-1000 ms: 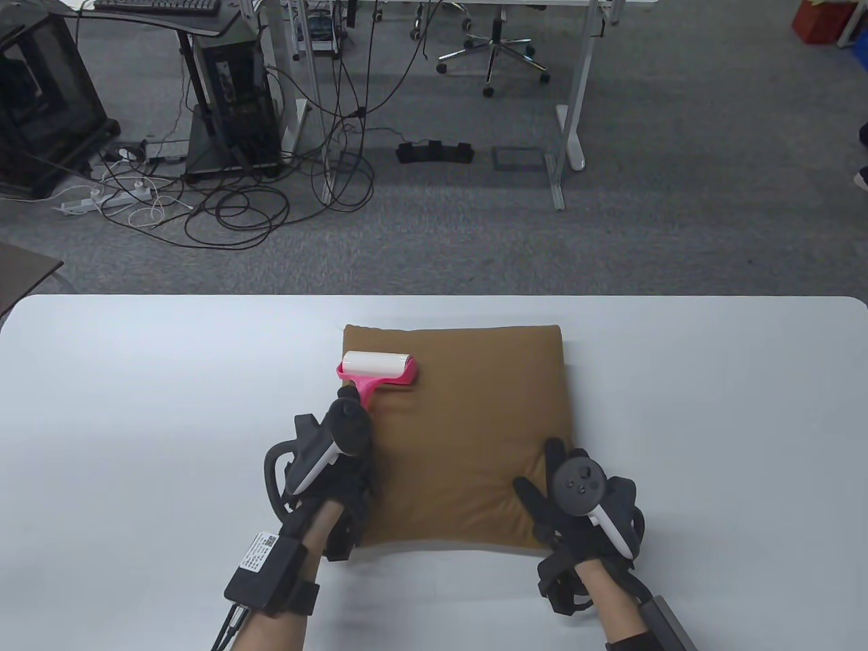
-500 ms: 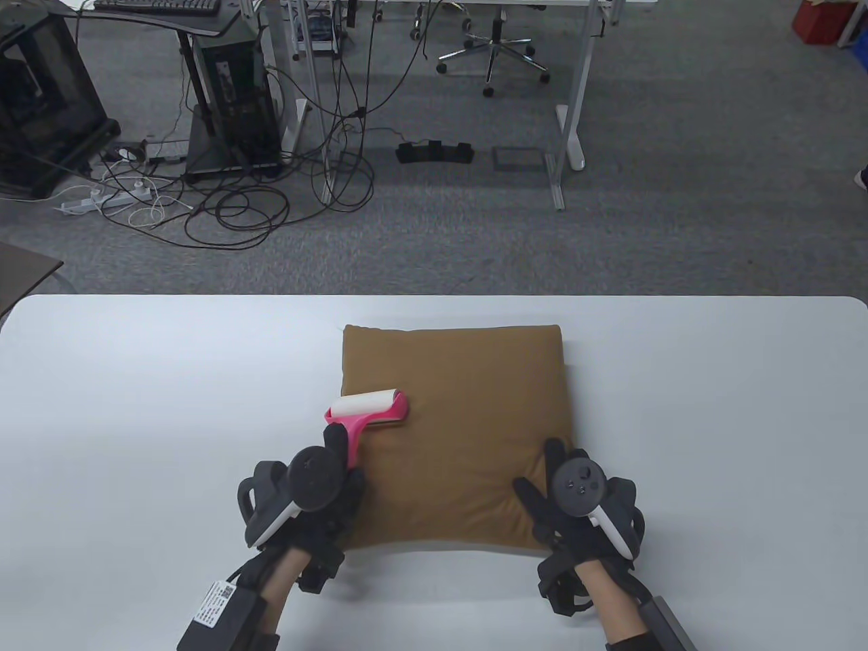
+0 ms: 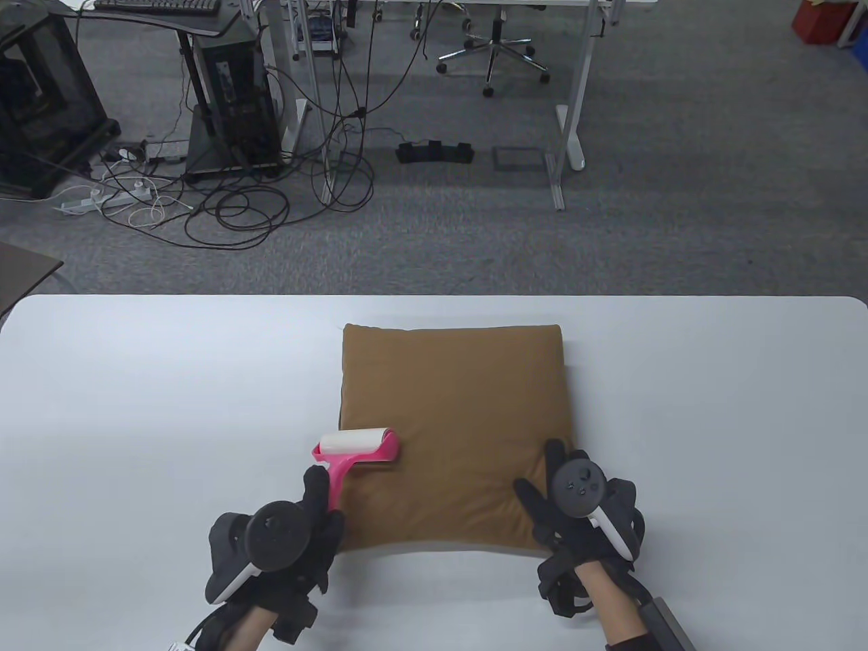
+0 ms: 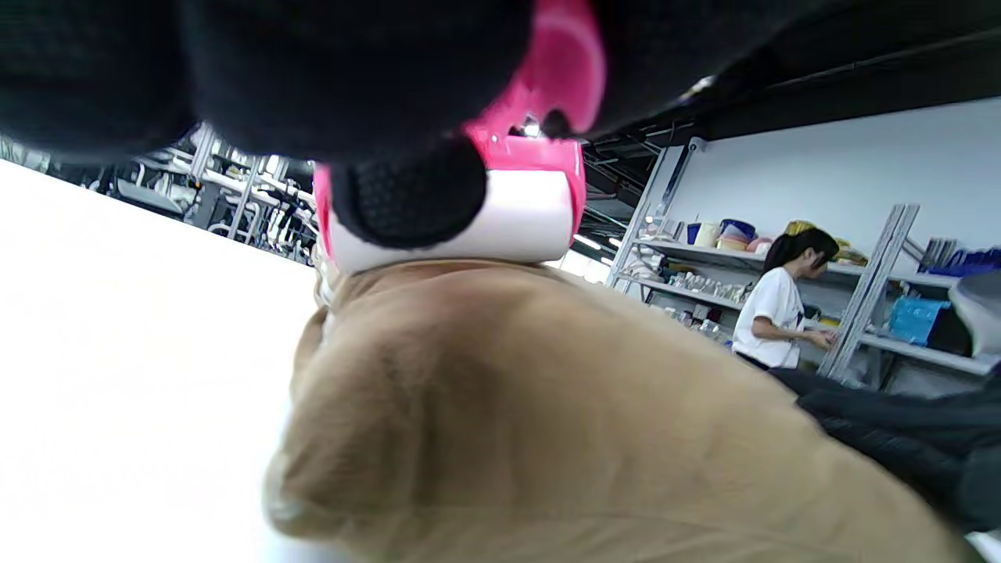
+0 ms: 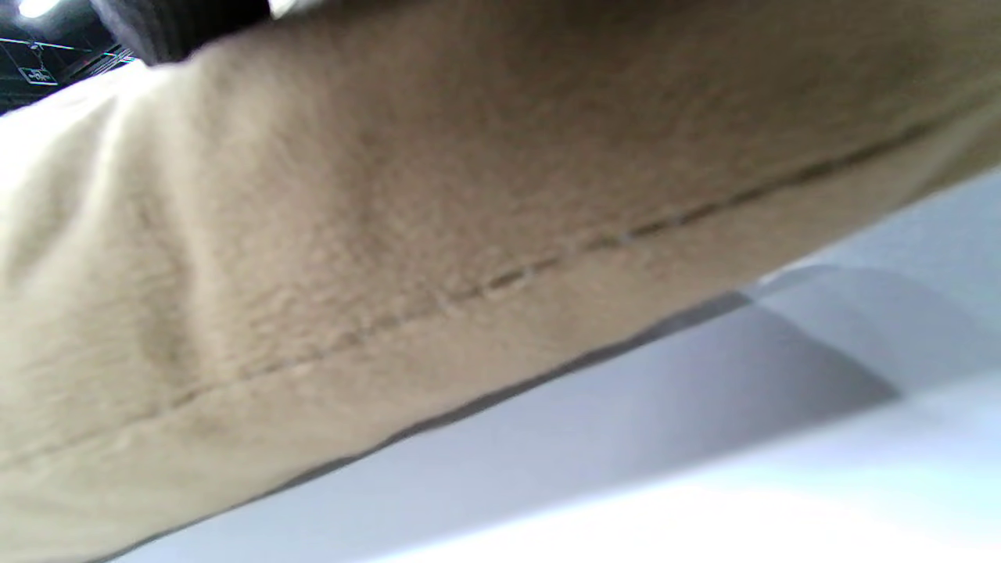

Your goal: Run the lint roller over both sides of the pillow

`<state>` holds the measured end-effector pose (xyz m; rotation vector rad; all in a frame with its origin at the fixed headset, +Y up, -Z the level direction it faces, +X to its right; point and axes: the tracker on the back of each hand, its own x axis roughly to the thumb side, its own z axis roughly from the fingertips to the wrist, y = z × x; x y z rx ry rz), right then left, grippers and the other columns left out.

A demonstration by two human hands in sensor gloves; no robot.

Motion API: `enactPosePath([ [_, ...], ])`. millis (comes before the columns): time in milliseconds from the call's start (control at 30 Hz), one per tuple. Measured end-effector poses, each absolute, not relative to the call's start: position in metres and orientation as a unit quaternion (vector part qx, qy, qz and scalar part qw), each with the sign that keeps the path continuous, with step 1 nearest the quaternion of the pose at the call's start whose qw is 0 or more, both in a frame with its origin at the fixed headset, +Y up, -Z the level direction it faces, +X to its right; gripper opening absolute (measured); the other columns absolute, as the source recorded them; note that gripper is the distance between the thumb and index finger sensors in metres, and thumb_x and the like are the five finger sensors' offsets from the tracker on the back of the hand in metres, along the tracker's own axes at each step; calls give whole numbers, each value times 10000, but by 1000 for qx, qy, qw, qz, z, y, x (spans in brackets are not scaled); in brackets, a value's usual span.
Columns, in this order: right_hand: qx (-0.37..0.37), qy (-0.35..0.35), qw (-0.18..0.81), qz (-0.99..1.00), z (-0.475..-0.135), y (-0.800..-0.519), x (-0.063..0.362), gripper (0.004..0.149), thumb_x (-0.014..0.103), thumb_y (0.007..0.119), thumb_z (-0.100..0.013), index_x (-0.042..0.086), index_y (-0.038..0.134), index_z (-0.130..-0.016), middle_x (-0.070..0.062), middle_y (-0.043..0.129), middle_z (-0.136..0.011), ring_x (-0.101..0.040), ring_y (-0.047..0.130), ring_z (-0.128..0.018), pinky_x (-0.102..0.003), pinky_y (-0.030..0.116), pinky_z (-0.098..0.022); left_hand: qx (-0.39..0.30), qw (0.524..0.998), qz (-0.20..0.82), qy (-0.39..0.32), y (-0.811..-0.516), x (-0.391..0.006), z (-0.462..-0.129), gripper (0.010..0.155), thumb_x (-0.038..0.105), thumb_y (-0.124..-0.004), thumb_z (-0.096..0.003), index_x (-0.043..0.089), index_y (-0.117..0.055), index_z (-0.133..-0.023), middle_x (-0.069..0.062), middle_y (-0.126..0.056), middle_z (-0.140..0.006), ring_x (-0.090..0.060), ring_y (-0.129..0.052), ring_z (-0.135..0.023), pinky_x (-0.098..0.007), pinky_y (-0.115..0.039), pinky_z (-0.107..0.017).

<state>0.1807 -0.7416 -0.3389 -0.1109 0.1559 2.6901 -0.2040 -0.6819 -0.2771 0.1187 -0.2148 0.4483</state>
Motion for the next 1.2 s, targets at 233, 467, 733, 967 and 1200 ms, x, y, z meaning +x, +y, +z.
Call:
enactPosePath([
  [233,-40,57,220,973,-339,-742,181,772,613,525,-570,219,171,-1131,-345,241,-1167,-603,537,-950,-709,573,-582,76,957,236,-151,-658,-173,-261,643,340,-797,-493,128,-569,-1056,-214,-1029,-618,-106,-1011,-77,-451,-933,-204],
  [467,-40,57,222,973,-338,-742,181,774,615,524,-570,220,167,-1131,-343,237,-1168,-603,539,-949,-708,574,-582,58,969,188,-147,-663,-141,-271,634,362,-809,-492,135,-602,-1047,-195,-1032,-606,-112,-1008,-84,-455,-926,-219],
  [733,-39,59,222,972,-339,-742,181,771,613,523,-570,219,168,-1131,-345,237,-1166,-603,539,-949,-709,573,-582,32,983,135,-117,-656,-110,-304,644,387,-778,-510,151,-551,-1064,-168,-1014,-631,-138,-996,-123,-476,-899,-263],
  [967,-39,59,223,972,-339,-743,181,774,615,523,-570,220,165,-1131,-344,237,-1166,-603,541,-948,-708,573,-581,-17,993,94,-74,-652,-87,-337,679,437,-714,-537,176,-436,-1098,-153,-958,-706,-171,-978,-217,-508,-851,-343],
  [1200,-39,59,223,972,-339,-743,181,773,615,521,-570,218,165,-1131,-343,237,-1166,-603,542,-948,-707,574,-582,-92,993,66,-15,-666,-79,-365,740,453,-653,-563,267,-196,-1114,-185,-785,-910,-214,-941,-411,-549,-773,-469],
])
